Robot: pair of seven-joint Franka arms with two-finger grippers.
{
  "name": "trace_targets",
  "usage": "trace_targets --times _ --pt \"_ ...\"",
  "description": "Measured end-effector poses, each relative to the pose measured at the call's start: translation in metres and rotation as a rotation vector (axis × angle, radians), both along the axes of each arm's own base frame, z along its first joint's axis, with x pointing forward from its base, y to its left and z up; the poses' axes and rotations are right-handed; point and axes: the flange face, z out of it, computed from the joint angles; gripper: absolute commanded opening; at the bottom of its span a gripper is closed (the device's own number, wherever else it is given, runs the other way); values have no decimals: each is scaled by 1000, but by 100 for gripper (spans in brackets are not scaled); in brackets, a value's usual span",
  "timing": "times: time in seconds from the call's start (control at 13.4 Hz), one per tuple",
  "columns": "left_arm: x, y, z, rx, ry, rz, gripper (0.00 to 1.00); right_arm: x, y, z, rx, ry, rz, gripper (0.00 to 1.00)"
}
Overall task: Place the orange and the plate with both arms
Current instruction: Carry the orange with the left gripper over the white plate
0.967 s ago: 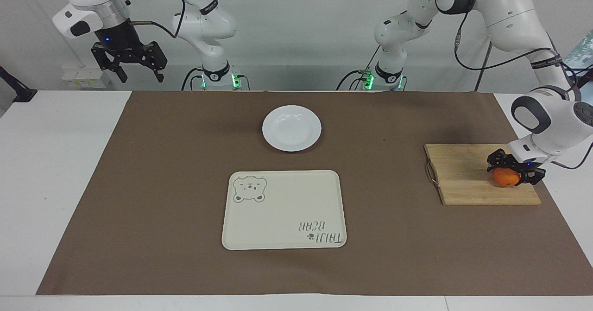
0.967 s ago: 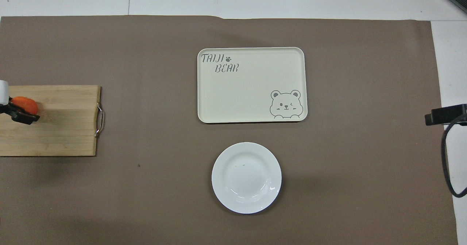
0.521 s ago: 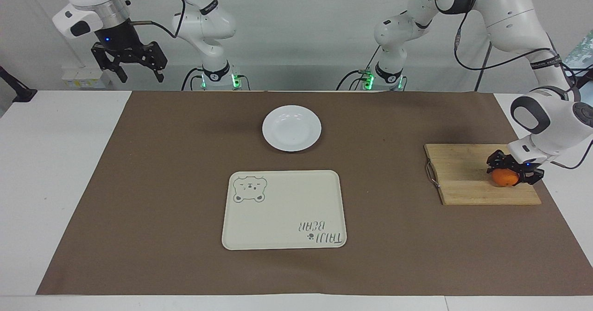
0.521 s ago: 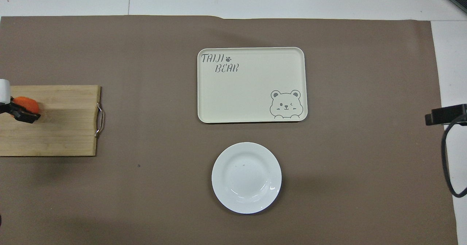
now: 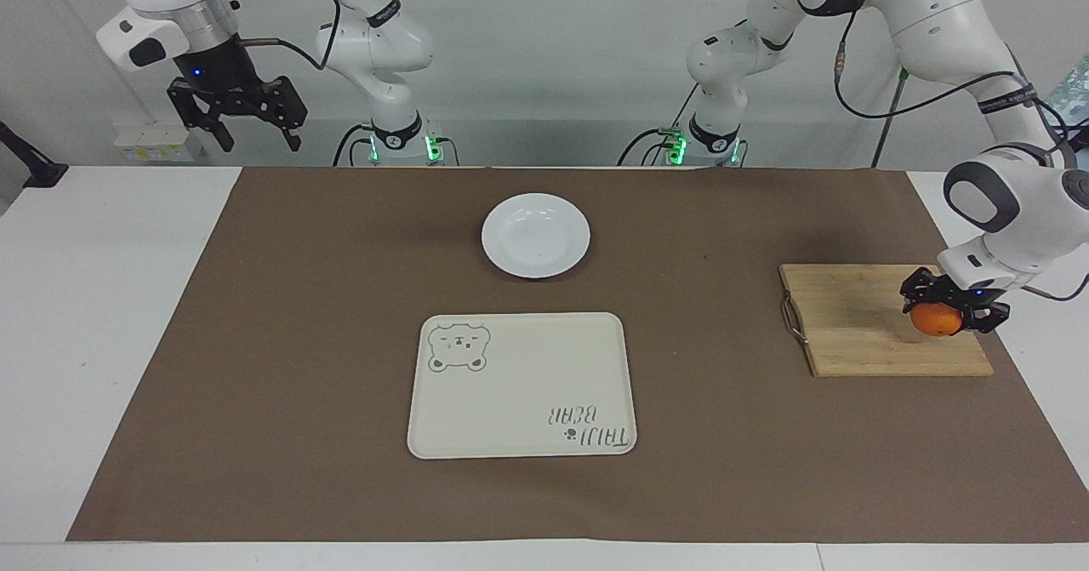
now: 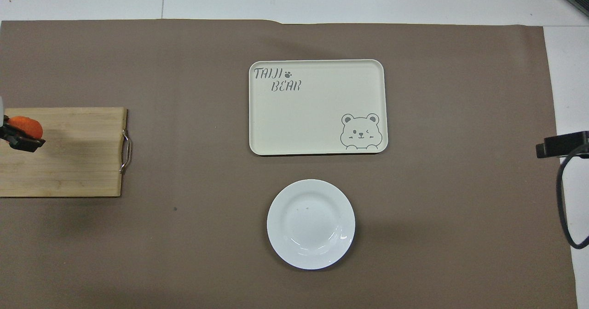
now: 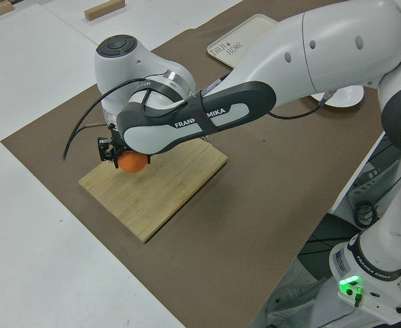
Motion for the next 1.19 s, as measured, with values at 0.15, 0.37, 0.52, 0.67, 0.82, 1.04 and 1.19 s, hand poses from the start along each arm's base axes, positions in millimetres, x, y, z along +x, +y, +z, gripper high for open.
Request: trace_targets --times 0.15,0.37,0.52,0.67,0.82,1.04,1.19 --pt "1 -40 22 -8 27 -12 0 0 0 0 0 0 0 100" --pt "7 -122 40 -6 50 31 0 0 0 0 0 0 0 100" --pt "10 -179 39 -1 59 84 0 0 0 0 0 0 0 100" --pt "6 -239 33 8 73 143 0 0 0 0 0 0 0 100" --pt "-4 -299 29 19 84 202 0 0 0 0 0 0 0 100" --pt "-38 -398 28 40 90 287 0 0 0 0 0 0 0 100" --pt "-71 -454 31 51 91 320 0 0 0 0 0 0 0 100"
